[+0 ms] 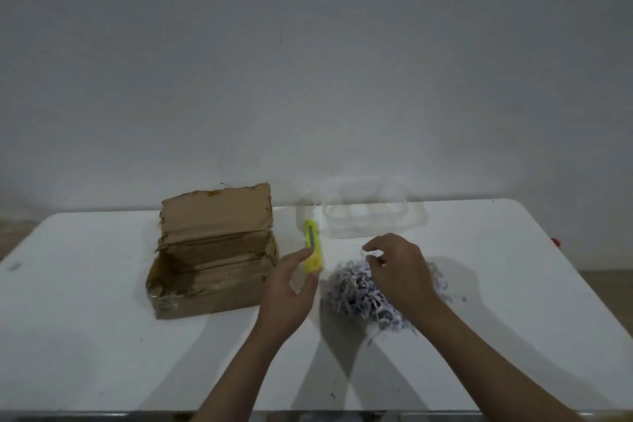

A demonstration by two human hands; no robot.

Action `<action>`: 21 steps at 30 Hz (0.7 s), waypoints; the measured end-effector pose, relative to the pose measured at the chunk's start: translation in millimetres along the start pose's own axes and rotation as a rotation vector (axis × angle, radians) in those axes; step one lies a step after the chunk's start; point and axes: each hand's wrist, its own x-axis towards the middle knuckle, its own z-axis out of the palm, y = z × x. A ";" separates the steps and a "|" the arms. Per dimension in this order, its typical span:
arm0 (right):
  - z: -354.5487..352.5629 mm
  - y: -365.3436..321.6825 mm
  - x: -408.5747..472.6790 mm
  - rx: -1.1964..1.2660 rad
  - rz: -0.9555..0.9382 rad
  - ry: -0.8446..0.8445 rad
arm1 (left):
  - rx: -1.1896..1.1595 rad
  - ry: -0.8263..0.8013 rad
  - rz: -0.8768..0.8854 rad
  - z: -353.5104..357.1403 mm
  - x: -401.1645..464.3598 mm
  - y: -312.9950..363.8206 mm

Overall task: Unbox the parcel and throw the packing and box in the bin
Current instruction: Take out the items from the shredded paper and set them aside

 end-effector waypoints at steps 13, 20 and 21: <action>127.6 -128.8 28.2 0.174 -0.219 -0.307 | 0.256 0.216 -0.044 -161.7 14.6 -67.1; 163.3 -147.7 38.3 0.035 -0.130 -0.441 | 0.365 0.072 0.030 -206.6 35.5 -112.6; 166.2 -145.8 38.1 0.025 -0.096 -0.430 | 0.382 0.040 0.039 -208.9 39.3 -118.5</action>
